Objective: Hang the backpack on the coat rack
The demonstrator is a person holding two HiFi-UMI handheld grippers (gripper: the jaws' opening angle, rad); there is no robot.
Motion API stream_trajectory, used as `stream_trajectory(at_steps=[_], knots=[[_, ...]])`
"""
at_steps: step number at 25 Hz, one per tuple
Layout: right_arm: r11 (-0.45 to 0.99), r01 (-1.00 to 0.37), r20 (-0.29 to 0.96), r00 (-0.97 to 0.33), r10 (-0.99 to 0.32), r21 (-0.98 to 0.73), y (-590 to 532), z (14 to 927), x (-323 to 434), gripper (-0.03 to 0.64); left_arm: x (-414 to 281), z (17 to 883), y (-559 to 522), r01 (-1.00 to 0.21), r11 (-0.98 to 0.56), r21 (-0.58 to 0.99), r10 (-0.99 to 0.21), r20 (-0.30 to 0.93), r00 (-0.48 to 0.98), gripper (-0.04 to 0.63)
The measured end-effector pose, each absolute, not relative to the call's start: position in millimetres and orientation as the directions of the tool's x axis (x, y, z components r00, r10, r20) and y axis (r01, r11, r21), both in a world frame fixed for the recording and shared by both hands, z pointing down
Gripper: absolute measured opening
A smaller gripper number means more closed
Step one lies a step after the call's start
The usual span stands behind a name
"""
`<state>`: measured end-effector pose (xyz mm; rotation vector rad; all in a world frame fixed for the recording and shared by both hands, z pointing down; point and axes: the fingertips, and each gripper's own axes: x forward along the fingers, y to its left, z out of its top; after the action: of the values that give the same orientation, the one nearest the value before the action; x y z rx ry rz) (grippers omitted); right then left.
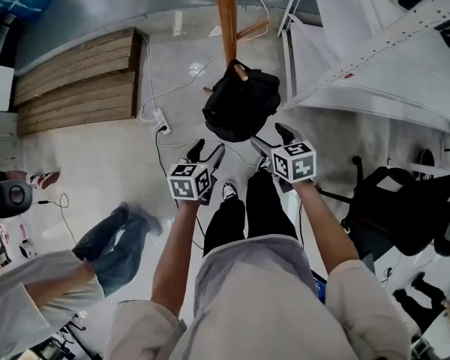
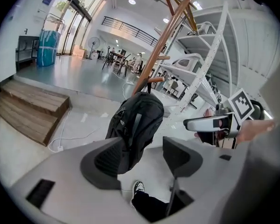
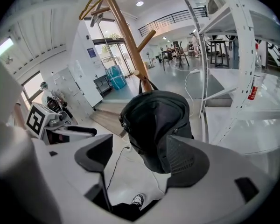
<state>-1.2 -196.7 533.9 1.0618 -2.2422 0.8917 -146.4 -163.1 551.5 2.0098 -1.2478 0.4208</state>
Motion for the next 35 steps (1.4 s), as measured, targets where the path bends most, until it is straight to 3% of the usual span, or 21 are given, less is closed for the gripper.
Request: stream_trajectory(at_steps=[6, 19, 35], knots=[[0.505, -0.796, 0.671, -0.576, -0.467, -0.333, -181, 518, 8, 0.342, -144, 532, -153, -0.872, -0.298, 0.39, -0.653, 0.583, 0.484, 0.238], [0.549, -0.768, 0.673, -0.598, -0.435, -0.329, -143, 478, 23, 0.286, -121, 490, -118, -0.84, -0.414, 0.351, -0.601, 0.587, 0.542, 0.215], [0.542, -0.765, 0.579, -0.631, -0.517, -0.348, -90, 418, 37, 0.185, -109, 440, -78, -0.828, -0.43, 0.359, -0.653, 0.51, 0.56, 0.161]])
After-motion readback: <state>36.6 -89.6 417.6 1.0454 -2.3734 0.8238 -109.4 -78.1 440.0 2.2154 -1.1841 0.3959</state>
